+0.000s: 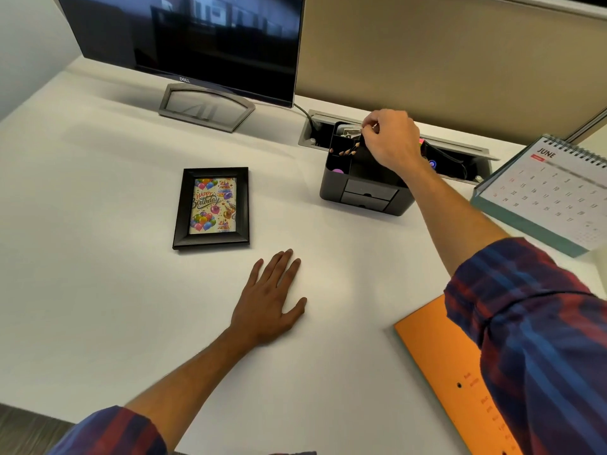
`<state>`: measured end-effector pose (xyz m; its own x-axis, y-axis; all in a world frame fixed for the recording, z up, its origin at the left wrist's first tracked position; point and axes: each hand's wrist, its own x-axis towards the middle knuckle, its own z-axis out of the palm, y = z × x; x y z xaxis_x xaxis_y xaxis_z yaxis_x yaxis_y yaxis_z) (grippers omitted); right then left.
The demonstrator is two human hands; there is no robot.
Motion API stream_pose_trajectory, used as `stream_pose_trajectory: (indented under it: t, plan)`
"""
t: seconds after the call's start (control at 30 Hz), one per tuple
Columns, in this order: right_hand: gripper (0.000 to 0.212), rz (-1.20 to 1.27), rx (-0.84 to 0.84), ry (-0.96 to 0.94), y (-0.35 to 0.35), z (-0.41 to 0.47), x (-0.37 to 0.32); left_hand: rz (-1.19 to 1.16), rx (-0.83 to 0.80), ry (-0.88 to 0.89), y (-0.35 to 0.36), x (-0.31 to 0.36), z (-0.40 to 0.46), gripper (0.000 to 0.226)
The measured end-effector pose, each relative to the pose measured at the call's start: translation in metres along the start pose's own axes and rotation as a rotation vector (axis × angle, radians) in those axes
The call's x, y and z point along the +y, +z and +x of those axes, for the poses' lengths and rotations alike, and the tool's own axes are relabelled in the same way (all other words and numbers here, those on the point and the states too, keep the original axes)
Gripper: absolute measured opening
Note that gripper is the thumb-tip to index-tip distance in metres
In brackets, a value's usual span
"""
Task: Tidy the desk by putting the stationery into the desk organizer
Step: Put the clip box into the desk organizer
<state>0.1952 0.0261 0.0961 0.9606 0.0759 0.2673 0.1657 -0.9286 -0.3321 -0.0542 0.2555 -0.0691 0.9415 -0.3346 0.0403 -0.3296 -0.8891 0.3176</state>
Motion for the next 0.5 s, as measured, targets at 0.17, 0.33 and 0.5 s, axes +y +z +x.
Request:
stream_pose_trajectory:
  t: [0.17, 0.33, 0.5]
  plan:
    - [0.036, -0.075, -0.123, -0.085, -0.005, -0.046, 0.003, -0.002, 0.003, 0.003, 0.001, -0.001, 0.000, 0.072]
    - [0.059, -0.237, -0.335, -0.040, 0.002, -0.075, 0.008, 0.012, -0.001, 0.004, 0.002, -0.002, 0.000, 0.072]
    - [0.035, -0.339, -0.223, -0.060, 0.016, -0.079, 0.004, 0.004, 0.005, 0.000, 0.002, -0.001, 0.000, 0.072]
